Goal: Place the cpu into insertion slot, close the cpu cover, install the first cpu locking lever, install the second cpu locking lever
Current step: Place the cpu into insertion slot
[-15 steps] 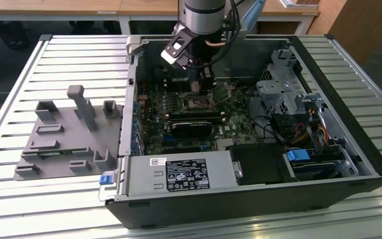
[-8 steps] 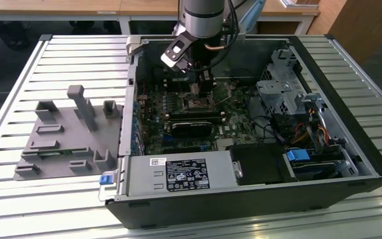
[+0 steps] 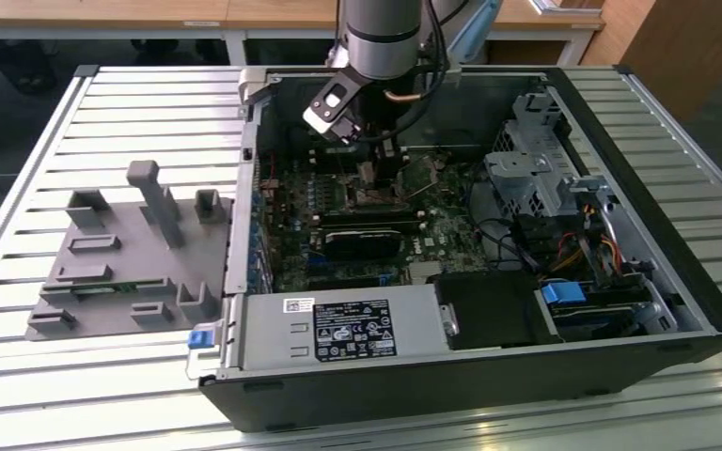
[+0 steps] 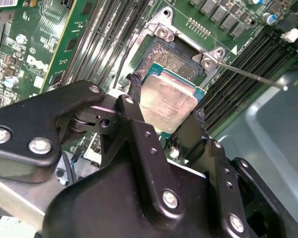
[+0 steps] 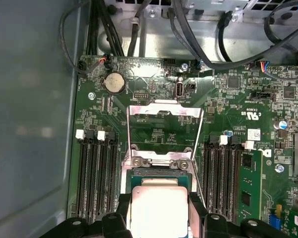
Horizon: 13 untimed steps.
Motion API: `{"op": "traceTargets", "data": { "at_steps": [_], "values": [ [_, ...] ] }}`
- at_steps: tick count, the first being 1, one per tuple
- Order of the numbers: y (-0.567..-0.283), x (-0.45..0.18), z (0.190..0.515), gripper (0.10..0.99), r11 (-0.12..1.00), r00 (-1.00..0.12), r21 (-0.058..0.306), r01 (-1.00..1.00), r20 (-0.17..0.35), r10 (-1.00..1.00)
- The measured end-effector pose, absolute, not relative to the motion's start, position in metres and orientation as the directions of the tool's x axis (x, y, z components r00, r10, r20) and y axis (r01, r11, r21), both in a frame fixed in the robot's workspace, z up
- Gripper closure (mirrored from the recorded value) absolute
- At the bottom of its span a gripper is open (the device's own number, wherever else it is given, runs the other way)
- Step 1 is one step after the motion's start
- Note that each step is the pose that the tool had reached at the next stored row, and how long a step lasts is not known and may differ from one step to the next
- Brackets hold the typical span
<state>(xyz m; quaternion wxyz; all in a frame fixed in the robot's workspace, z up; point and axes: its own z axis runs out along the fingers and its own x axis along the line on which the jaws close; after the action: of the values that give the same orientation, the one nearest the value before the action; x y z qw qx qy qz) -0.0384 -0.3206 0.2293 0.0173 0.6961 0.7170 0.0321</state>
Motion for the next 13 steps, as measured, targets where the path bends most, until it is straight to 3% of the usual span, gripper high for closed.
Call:
{"op": "traceTargets", "data": {
  "at_steps": [13],
  "values": [
    [-0.321,-0.040,0.215,0.545,0.028,-0.029,0.070,0.997,0.020,0.999]
  ]
}}
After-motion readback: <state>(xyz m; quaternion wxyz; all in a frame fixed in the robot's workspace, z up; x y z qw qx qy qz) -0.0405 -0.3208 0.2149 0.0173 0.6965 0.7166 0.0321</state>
